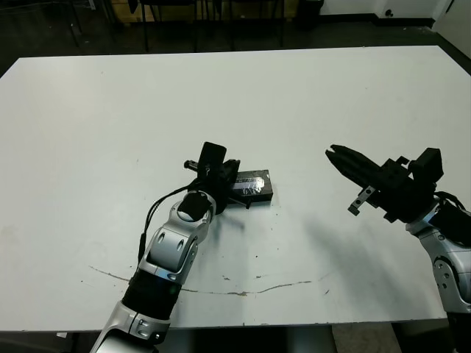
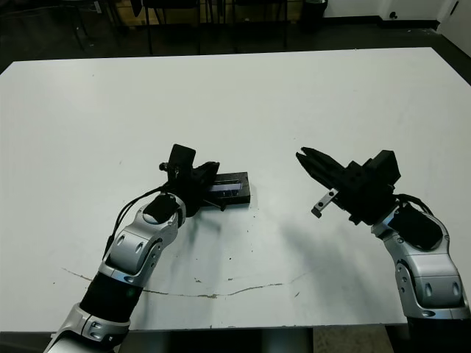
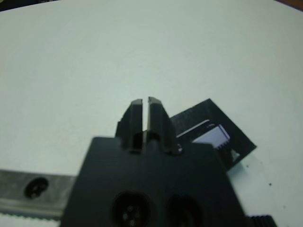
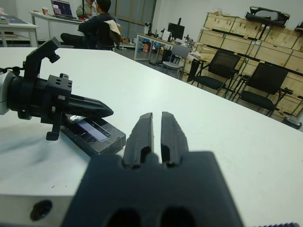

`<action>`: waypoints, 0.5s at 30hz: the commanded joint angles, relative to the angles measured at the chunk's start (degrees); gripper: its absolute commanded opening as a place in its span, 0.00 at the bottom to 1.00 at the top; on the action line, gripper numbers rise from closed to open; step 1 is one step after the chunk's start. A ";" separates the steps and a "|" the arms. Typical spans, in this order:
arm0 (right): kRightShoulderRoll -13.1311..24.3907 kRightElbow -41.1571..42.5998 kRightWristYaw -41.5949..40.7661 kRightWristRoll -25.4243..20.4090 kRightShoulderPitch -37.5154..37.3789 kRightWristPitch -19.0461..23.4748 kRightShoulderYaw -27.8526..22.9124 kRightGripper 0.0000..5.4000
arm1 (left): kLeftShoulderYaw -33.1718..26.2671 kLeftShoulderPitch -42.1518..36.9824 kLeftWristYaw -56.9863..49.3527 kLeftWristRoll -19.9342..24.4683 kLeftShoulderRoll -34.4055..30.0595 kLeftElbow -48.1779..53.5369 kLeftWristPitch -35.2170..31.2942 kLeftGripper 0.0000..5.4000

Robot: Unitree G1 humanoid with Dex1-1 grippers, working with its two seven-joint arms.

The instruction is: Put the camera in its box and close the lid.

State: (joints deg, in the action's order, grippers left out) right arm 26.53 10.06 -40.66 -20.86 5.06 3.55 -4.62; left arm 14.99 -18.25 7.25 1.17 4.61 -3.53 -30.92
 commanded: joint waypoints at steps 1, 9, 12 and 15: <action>0.18 0.26 0.26 0.26 -0.97 1.37 0.33 0.00 | 0.23 5.96 1.52 0.35 -1.93 -2.79 -6.19 0.00; 0.08 1.14 1.00 0.90 -1.58 1.09 0.31 0.00 | -3.47 5.52 4.18 4.53 -1.92 6.66 -8.74 0.00; -0.42 0.98 0.89 0.11 -1.72 0.56 -0.05 0.00 | -4.55 6.70 4.15 5.26 -2.96 14.38 -8.48 0.00; -1.82 0.03 1.20 -0.64 -1.45 -0.38 -0.07 0.00 | -6.33 8.85 4.43 6.27 -3.50 19.59 -3.51 0.00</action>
State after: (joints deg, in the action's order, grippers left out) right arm 25.65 10.87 -39.82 -21.10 4.09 3.45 -4.66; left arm 9.80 -10.85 11.64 7.12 2.00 14.57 -36.08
